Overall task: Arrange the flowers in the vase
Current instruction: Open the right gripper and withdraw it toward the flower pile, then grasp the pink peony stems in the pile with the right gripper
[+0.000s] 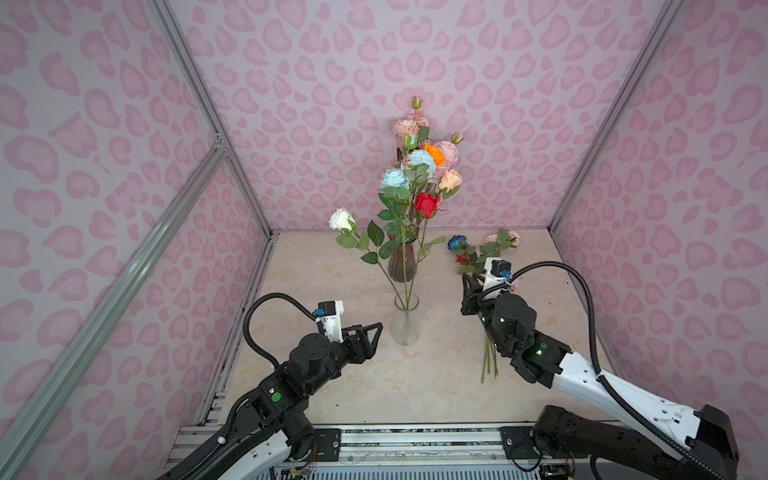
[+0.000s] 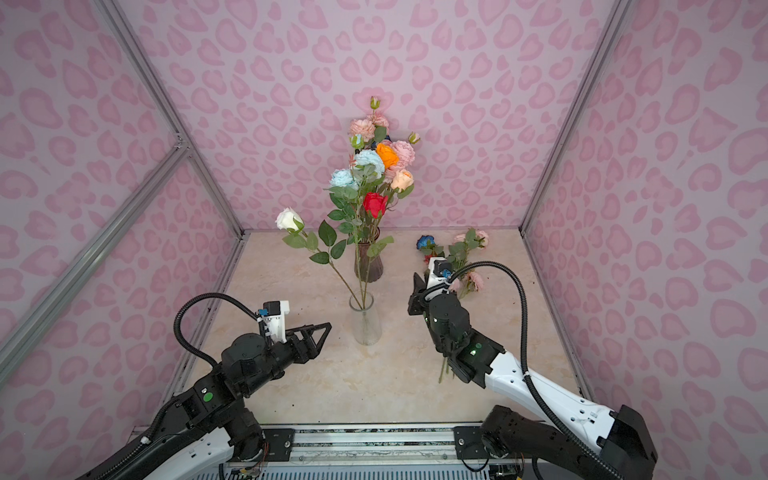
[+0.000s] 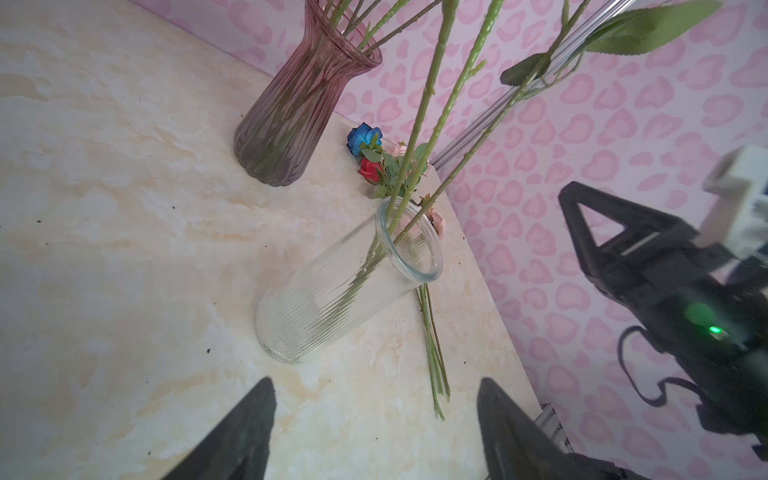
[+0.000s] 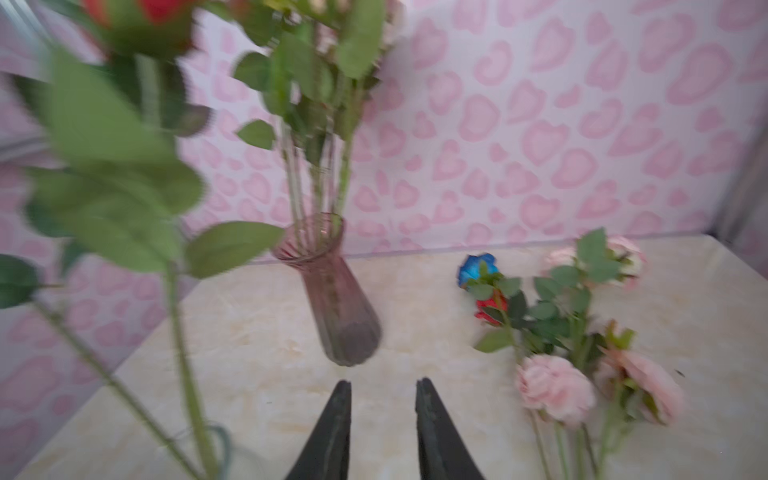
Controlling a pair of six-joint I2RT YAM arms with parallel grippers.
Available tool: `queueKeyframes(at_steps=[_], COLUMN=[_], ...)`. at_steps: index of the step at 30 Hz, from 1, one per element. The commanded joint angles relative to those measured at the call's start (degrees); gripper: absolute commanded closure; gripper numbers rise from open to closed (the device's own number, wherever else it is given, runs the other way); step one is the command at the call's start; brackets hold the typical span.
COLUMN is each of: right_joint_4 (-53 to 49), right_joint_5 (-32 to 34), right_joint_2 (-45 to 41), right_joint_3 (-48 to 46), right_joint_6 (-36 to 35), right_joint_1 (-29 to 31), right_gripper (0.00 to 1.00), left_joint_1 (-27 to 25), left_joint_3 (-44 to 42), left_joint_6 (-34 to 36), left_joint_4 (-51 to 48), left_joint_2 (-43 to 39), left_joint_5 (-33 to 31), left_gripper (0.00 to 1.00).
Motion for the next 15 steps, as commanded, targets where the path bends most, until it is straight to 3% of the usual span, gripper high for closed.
queueKeyframes(at_steps=[1,4,8,15], right_joint_4=[-10.36,-16.74,-23.65,-25.69], right_joint_5=[-10.19,-18.12,-23.79,-22.18], right_joint_2=[2.39,9.96,22.69,35.91], right_joint_3=[-0.78,3.0,10.49,15.49], right_joint_6=[9.99,11.24,8.18,6.41], right_joint_1=[-11.94,-20.01,-25.02,-27.04], right_gripper=[0.79,0.82,0.8,0.71], left_joint_1=[-0.05,-0.21,-0.63,-2.92], left_joint_3=[-1.59,-3.75,-5.55,-7.32], left_joint_6=[-0.66,-2.52,-4.77,-7.0], left_joint_4=[4.12,6.83,9.43,10.45], left_joint_2=[-0.05,0.99,3.39,5.1], left_joint_5=[1.51,3.32,4.89,3.37], left_gripper=[0.22,0.22,0.23,0.24])
